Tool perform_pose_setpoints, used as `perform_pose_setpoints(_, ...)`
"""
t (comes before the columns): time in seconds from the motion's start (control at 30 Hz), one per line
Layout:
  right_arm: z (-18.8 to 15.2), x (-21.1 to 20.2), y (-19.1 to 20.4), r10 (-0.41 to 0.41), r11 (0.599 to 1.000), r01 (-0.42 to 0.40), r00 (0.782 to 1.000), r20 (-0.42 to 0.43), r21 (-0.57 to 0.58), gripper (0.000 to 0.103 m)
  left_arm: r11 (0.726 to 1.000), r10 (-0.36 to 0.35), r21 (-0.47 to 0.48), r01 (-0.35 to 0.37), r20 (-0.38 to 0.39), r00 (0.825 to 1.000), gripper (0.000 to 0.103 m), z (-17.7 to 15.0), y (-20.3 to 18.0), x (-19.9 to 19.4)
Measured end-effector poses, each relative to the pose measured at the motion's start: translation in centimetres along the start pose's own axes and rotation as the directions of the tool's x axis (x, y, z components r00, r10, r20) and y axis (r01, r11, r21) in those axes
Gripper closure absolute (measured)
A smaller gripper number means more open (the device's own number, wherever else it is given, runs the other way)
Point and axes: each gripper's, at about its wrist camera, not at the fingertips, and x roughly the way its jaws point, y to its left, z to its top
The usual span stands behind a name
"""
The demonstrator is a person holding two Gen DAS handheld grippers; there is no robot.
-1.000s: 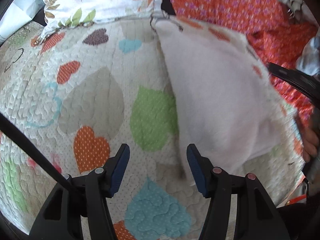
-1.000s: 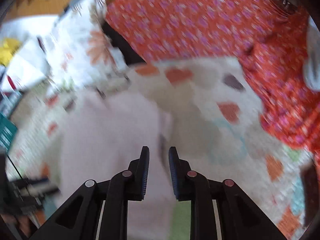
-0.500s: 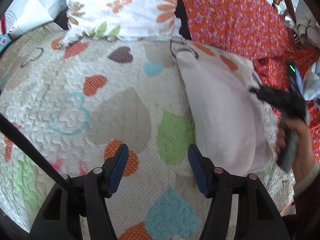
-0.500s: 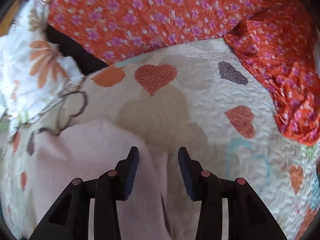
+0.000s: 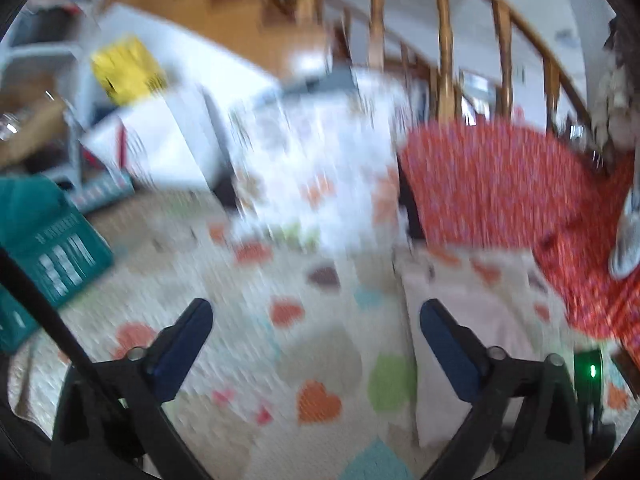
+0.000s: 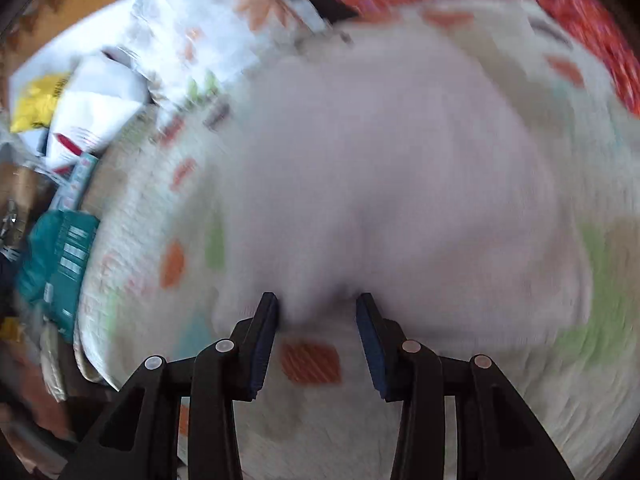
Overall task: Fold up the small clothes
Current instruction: 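Open the right gripper and withdraw it from the folded cardigan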
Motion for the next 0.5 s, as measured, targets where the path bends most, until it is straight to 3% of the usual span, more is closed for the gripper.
perform_pose_setpoints(0.1, -1.1, -1.5, 1.0, -0.025, 0.998, 0.023, 0.999, -0.028, -0.058, 0.059, 1.0, 0.003, 0.013, -0.004, 0.059, 0.998, 0.0, 0.7, 0.0, -2.1)
perform_pose_setpoints(0.27, -0.5, -5.1, 1.3, -0.143, 0.978, 0.157, 0.983, 0.113, -0.135, 0.055, 0.996, -0.087, 0.018, 0.087, -0.002, 0.996, 0.0, -0.2, -0.9, -2.2)
perform_pose_setpoints(0.5, 0.1, -7.3, -0.7, -0.286, 0.939, 0.325, 0.919, 0.271, -0.115, 0.045, 0.992, -0.041, 0.113, 0.059, -0.155, 0.987, 0.0, -4.0, -2.7, 2.2)
